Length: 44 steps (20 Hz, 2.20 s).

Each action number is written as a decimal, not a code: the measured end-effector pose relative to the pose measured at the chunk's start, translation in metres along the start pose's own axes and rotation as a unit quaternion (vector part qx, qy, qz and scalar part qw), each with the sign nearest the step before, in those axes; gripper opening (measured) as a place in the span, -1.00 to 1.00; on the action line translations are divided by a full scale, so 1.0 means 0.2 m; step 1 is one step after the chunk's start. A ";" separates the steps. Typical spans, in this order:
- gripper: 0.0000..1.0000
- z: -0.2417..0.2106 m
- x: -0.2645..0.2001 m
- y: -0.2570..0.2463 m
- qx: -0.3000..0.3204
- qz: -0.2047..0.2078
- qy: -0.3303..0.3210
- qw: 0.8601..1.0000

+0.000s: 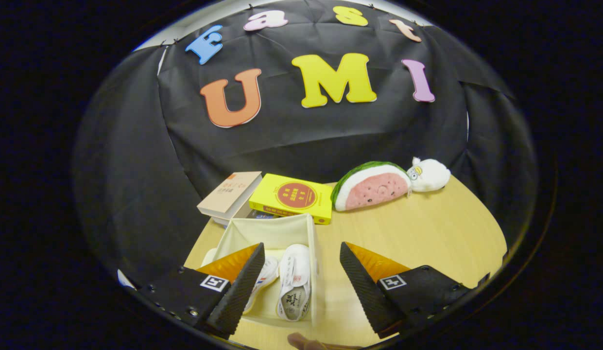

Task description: Open the storage box then place both shoes into the box .Put the left shoe in first, then the right shoe, with the right side of both shoes facing outward in a uniform manner.

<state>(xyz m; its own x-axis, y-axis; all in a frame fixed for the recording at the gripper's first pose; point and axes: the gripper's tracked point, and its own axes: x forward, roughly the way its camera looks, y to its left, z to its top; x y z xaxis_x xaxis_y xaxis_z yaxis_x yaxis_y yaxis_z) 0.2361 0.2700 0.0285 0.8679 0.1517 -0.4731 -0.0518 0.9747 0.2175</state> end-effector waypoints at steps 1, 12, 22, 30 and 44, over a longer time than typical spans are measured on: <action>0.92 0.03 -0.05 -0.03 -0.008 0.000 -0.026 1.000; 0.92 -0.17 -0.69 -0.56 -0.041 -0.048 -0.209 0.976; 0.91 -0.28 -1.01 -0.77 -0.039 -0.051 -0.283 0.957; 0.91 -0.27 -0.98 -0.84 -0.031 -0.068 -0.282 0.957; 0.92 -0.31 -0.97 -0.84 -0.045 -0.072 -0.276 0.957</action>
